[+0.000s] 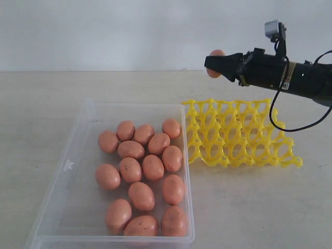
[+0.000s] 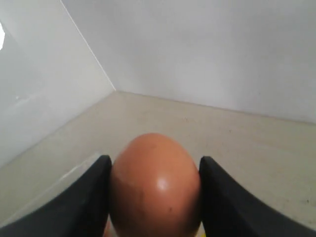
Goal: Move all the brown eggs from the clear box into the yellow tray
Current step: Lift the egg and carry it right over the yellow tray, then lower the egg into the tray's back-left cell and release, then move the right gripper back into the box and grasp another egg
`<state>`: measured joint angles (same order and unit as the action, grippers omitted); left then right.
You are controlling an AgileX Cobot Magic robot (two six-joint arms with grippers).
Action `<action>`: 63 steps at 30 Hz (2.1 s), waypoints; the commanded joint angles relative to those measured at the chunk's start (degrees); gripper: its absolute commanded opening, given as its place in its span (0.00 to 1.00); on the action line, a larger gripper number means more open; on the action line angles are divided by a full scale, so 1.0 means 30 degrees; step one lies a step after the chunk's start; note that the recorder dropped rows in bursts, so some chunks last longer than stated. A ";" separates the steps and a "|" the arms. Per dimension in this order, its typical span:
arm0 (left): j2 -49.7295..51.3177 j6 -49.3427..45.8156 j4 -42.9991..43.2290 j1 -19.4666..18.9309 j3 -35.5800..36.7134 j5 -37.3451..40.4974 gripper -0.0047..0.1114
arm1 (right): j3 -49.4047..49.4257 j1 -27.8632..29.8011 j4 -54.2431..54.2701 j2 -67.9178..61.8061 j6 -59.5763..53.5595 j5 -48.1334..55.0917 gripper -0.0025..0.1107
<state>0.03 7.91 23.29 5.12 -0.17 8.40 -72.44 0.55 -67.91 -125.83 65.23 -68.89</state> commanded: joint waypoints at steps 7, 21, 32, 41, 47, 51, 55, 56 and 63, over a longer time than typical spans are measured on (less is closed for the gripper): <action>-0.0010 0.0230 -0.0022 0.0035 0.0058 -0.0371 0.05 | -0.0307 -0.0396 -0.1508 -0.0716 -0.0945 0.0259 0.02; -0.0010 0.0230 -0.0022 0.0035 0.0058 -0.0371 0.05 | -0.0307 -0.1911 -0.1132 -0.0716 -0.4075 0.6656 0.02; -0.0010 0.1025 -0.0105 0.0035 0.0058 -0.0231 0.05 | -0.0307 -0.1911 0.0064 -0.1382 -0.4667 0.6452 0.24; -0.0010 0.2840 -0.0105 0.0035 0.0058 0.0964 0.05 | -0.0307 -0.1911 0.0200 -0.1865 -0.5502 0.5493 0.30; -0.0010 0.3432 -0.0105 0.0035 0.0058 0.1087 0.05 | -0.0307 -0.1911 0.1369 -0.1865 -0.5926 0.5445 0.52; -0.0010 0.3432 -0.0105 0.0035 0.0058 0.1087 0.05 | -0.0307 -0.1911 0.1847 -0.1599 -0.6379 0.4918 0.52; -0.0010 0.3432 -0.0105 0.0035 0.0058 0.1087 0.05 | -0.0307 -0.1911 0.1802 0.0195 -0.6318 0.3184 0.52; -0.0010 0.3536 -0.0105 0.0035 0.0058 0.1087 0.05 | -0.0307 -0.1911 0.1492 0.0726 -0.6154 0.2964 0.52; -0.0010 0.3578 -0.0105 0.0035 0.0058 0.1087 0.05 | -0.0307 -0.3623 -0.4856 0.5482 -0.2512 0.4874 0.26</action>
<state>0.03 17.88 23.18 5.12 -0.17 11.74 -73.05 -7.03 -73.81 -114.90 53.52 -56.77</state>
